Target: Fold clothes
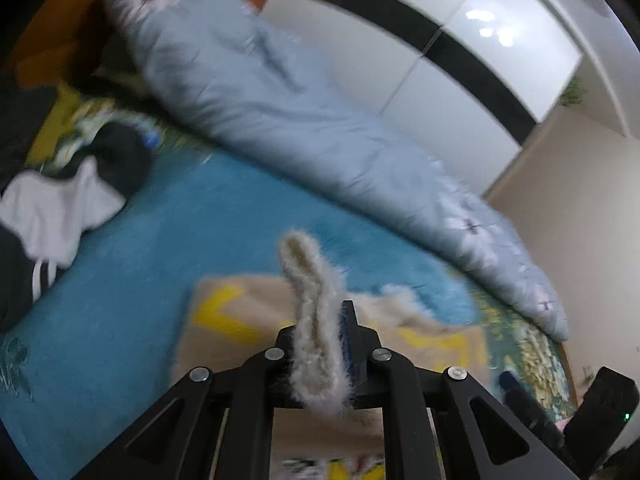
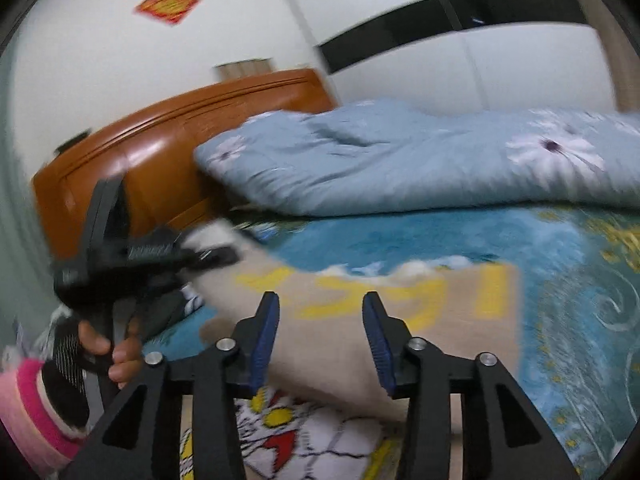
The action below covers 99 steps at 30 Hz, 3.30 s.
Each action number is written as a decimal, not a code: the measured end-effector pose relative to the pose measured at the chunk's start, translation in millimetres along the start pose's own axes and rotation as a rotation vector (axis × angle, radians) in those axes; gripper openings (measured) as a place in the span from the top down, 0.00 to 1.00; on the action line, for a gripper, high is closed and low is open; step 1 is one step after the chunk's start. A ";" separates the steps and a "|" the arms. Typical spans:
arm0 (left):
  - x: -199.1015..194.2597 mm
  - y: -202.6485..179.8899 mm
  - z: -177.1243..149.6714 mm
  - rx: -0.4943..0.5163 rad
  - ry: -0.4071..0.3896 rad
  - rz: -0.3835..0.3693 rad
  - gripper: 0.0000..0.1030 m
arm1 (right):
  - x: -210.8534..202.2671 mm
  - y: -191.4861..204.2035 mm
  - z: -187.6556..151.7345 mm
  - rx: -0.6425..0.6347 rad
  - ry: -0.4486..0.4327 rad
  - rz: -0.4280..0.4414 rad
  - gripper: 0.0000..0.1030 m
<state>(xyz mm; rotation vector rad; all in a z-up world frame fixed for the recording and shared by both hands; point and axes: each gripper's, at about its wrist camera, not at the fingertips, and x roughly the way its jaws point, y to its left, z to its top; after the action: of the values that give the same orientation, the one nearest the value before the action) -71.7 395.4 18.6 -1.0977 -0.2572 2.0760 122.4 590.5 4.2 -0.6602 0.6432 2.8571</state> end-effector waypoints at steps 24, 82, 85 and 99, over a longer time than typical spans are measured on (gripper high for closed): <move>-44.8 106.1 -96.7 -0.145 0.269 -0.022 0.33 | 13.8 -68.4 -15.8 0.365 0.109 -0.097 0.56; -253.0 139.8 -208.9 -0.254 0.169 -0.705 0.90 | -225.6 69.5 -155.1 0.468 0.106 0.301 0.92; -253.7 137.3 -198.7 -0.270 0.154 -0.718 0.90 | -228.9 70.9 -148.2 0.461 0.090 0.319 0.92; -154.2 121.5 -73.8 -0.337 0.098 -0.648 0.89 | -150.6 37.1 -53.4 0.530 0.030 0.324 0.92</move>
<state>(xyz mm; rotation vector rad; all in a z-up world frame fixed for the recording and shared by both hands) -26.2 190.8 10.1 -1.1153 -0.8199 1.4247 269.4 528.1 42.0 -0.5469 1.5606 2.7440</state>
